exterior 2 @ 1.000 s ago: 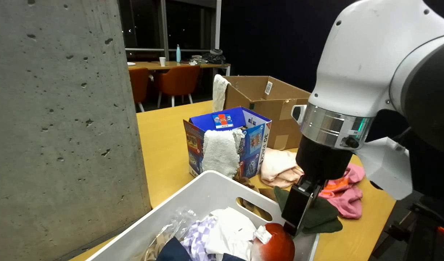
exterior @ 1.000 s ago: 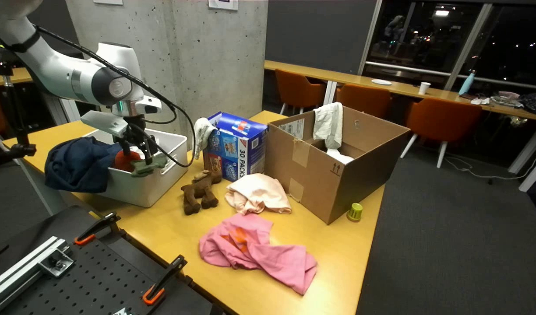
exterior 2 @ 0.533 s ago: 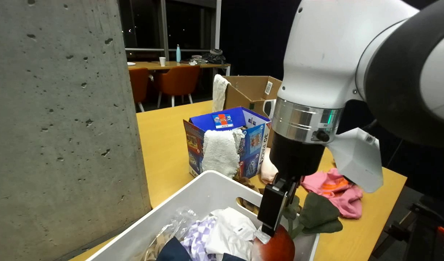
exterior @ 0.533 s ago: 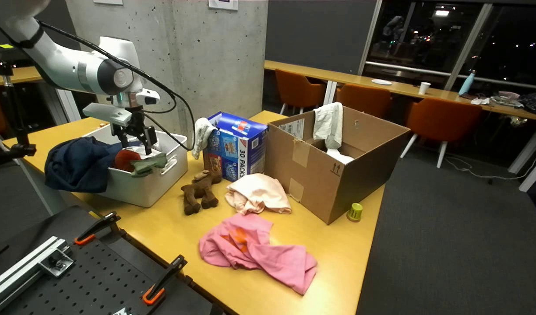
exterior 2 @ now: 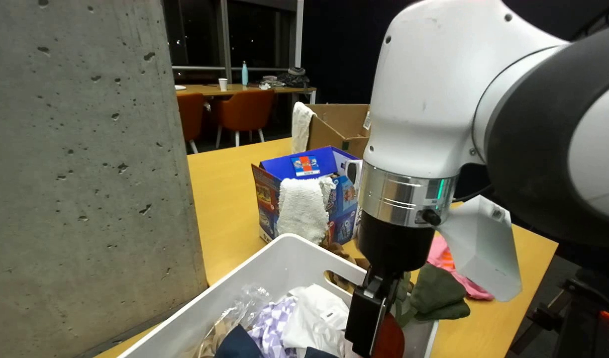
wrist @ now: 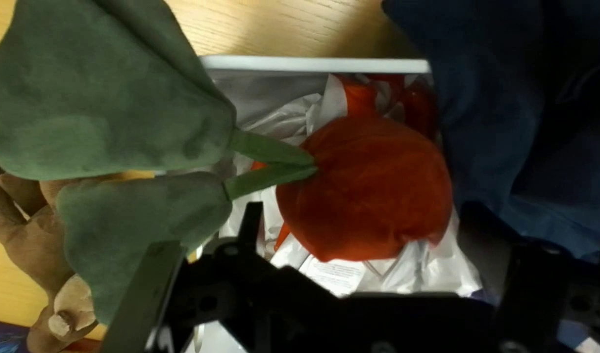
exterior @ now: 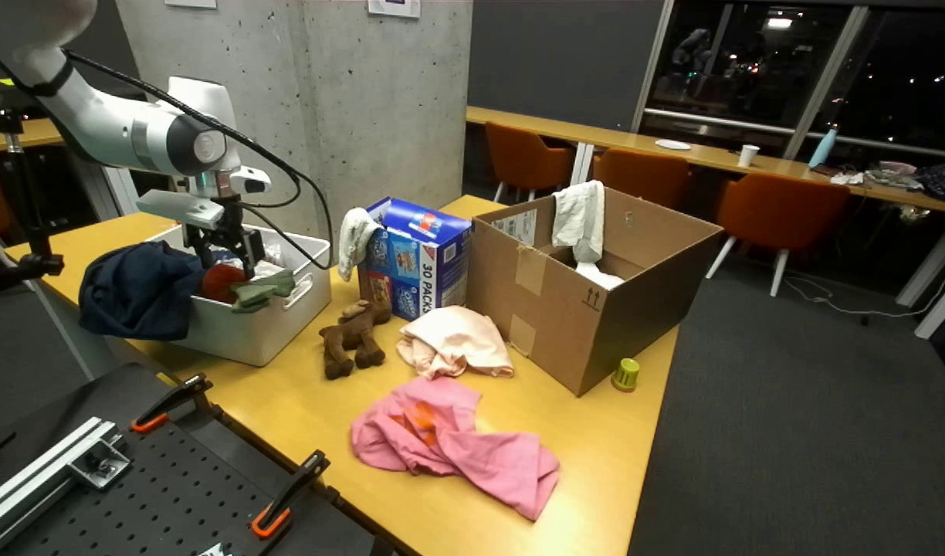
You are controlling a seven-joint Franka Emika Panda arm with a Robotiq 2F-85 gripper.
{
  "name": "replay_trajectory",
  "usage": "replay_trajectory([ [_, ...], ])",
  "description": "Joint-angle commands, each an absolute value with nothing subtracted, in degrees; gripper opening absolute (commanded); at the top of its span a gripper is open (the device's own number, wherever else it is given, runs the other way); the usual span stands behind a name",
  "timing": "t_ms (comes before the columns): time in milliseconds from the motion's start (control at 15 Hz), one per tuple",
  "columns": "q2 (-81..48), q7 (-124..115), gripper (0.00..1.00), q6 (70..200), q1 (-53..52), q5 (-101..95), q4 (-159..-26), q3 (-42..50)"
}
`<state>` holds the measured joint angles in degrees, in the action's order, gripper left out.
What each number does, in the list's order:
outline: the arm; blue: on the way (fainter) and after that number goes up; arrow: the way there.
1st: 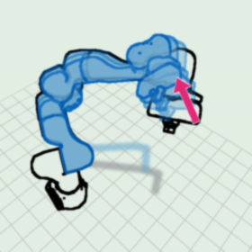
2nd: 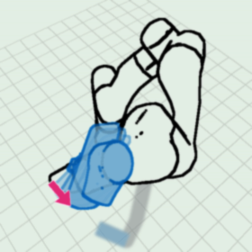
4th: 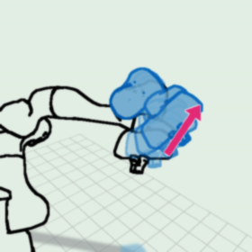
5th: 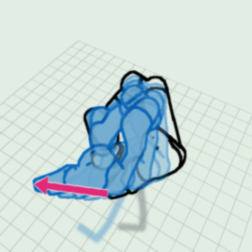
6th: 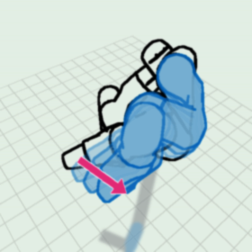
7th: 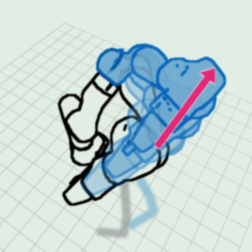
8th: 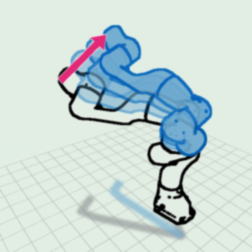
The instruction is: Remove the pink and peach shirts, the moose toy and the turnip plushie out of the basket
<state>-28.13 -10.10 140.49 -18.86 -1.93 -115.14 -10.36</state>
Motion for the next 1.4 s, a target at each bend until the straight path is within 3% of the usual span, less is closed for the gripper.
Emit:
replay_trajectory([
  [0,-29.71,-8.57,0.74,137.68,-18.64,-1.74,-112.29,-10.72],
  [667,-26.66,-9.99,0.02,137.86,-18.77,-2.07,-114.33,-9.93],
  [1333,-2.21,-13.8,0.03,154.89,-12.32,2.66,-142.4,-8.31],
])
